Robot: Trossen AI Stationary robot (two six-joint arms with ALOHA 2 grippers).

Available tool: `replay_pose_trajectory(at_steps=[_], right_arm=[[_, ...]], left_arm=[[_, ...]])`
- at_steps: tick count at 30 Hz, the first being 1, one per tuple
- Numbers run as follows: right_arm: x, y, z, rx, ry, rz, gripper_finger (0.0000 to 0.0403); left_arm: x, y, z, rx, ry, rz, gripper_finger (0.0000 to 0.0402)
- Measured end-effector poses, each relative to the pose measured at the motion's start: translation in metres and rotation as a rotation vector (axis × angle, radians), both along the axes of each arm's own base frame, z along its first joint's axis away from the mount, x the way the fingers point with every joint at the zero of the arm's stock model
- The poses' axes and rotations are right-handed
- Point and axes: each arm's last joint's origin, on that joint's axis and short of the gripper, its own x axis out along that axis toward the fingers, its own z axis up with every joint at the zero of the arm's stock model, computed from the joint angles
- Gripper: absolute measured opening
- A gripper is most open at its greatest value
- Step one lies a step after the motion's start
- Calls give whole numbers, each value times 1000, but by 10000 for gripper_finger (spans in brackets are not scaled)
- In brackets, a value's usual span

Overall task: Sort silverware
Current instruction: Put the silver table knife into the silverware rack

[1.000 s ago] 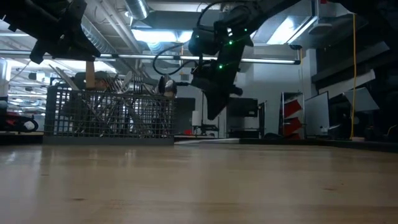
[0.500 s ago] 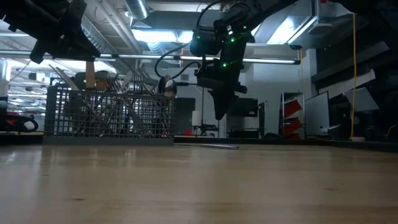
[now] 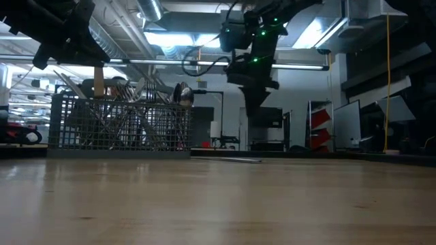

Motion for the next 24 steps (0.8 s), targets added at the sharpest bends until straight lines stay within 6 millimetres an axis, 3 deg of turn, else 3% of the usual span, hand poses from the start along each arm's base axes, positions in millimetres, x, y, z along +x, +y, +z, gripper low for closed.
replay_pose_trajectory(at_steps=[4, 7, 12, 17, 24], right_arm=[[-13, -13, 6, 38, 24, 29, 24], [-12, -24, -1, 123, -99, 95, 24], [-7, -34, -45, 291, -345, 226, 24], [-17, -32, -87, 301, -421, 185, 24], [-20, -13, -114, 278, -427, 205, 24]], left_arm=[[0, 0, 0, 2, 3, 0, 102], [0, 0, 0, 2, 3, 0, 102], [0, 0, 0, 7, 11, -3, 102], [0, 0, 0, 19, 27, -7, 102], [0, 0, 0, 22, 31, -9, 102]])
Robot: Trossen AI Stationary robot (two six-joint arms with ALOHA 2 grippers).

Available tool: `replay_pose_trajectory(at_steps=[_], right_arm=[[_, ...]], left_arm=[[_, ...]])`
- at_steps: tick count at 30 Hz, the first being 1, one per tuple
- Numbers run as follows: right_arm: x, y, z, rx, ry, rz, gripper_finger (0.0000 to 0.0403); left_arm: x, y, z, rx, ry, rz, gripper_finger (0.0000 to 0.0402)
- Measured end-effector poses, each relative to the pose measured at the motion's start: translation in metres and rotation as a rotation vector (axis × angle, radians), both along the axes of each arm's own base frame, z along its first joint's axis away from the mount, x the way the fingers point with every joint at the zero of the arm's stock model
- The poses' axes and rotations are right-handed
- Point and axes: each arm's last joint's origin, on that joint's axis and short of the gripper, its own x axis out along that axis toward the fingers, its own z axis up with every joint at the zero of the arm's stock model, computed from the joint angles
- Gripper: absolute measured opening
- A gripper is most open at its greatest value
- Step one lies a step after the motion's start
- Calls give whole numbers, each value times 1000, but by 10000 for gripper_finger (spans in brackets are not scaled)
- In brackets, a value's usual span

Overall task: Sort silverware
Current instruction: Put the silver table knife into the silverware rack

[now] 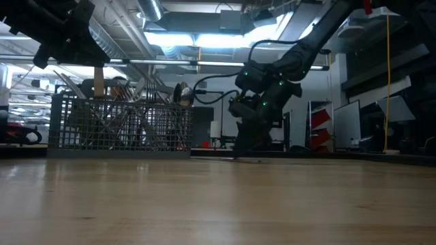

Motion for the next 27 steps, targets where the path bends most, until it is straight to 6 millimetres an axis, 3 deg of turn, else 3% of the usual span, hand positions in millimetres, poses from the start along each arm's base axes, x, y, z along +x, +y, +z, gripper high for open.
replay_pose_trajectory(at_steps=[14, 27], right_arm=[[9, 41, -5, -45, 97, -23, 24], [18, 109, -8, 33, 150, 45, 23]], left_arm=[[0, 0, 0, 1, 1, -1, 102], [0, 0, 0, -1, 0, 0, 102]])
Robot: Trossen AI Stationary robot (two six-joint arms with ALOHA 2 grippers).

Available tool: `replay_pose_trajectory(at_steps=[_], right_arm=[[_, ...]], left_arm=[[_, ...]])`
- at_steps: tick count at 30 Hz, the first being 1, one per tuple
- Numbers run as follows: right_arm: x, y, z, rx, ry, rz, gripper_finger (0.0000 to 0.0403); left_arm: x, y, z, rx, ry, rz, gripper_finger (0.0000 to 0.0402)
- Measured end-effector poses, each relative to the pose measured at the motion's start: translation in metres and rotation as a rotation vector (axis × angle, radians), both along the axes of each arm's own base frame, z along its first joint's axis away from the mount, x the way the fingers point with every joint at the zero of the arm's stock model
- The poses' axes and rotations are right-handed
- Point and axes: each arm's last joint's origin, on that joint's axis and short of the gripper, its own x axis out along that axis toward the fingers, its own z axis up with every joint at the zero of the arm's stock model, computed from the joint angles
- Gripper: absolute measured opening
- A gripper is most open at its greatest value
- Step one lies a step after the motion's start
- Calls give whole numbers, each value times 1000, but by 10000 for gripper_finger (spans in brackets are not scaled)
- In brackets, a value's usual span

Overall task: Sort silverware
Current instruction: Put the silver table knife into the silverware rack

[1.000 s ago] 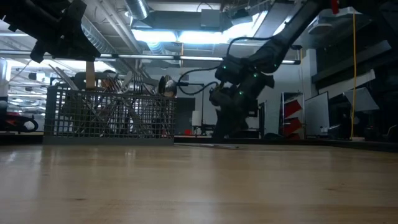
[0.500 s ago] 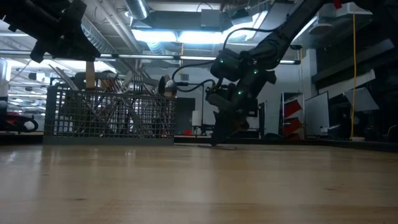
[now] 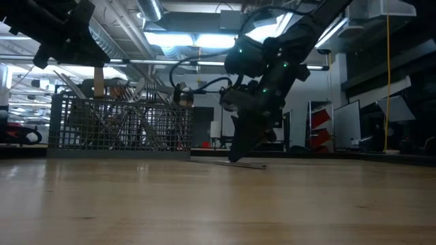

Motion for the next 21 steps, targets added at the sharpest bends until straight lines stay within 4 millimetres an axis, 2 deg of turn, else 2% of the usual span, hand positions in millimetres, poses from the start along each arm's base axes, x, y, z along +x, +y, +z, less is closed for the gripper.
replay_pose_trajectory(at_steps=[6, 11, 18, 21], right_arm=[[3, 38, 0, 12, -7, 81, 23], [7, 70, 2, 13, -79, 164, 23], [11, 96, 6, 1, -158, 224, 23], [15, 103, 15, -18, -185, 244, 23]], left_arm=[[2, -2, 0, -40, -6, -23, 102], [11, -8, 3, -98, 12, -121, 102], [35, -26, 9, -172, 66, -446, 102], [47, -35, 9, -169, 90, -597, 102]])
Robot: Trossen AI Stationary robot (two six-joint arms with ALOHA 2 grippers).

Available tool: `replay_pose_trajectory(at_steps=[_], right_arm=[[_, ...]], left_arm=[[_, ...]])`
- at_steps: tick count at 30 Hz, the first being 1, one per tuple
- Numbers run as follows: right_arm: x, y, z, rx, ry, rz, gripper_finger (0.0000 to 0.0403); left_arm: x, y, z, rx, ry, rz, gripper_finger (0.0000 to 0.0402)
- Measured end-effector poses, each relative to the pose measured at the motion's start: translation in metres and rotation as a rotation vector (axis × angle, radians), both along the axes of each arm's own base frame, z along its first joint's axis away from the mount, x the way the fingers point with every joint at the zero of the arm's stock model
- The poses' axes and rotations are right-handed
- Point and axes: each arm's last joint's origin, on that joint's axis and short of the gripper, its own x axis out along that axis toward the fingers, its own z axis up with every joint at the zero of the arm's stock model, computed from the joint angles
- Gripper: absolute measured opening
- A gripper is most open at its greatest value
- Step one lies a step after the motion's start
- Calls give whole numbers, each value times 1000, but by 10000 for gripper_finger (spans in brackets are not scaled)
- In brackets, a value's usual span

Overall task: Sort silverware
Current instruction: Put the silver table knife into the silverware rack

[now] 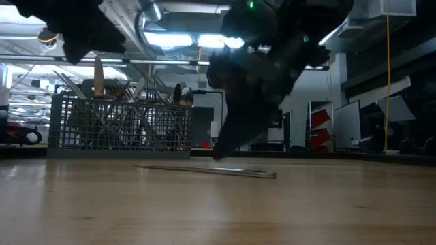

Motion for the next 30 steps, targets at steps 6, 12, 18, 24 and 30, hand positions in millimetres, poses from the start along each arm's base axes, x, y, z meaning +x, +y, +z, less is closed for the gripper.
replay_pose_trajectory(at_steps=[6, 12, 18, 24, 30], right_arm=[[1, 14, 37, -36, -112, 79, 23], [-20, 21, 85, -96, -181, 102, 23], [-55, 20, 131, -252, -218, 27, 23], [-88, 11, 159, -361, -189, -48, 23], [-110, 4, 171, -397, -136, -57, 23]], left_arm=[[29, -20, -15, 87, 37, -214, 102], [57, -36, -35, 170, 21, -311, 102], [86, -44, -39, 240, 52, -396, 102], [129, -39, -39, 317, 180, -508, 102], [166, -21, -60, 265, 373, -548, 102]])
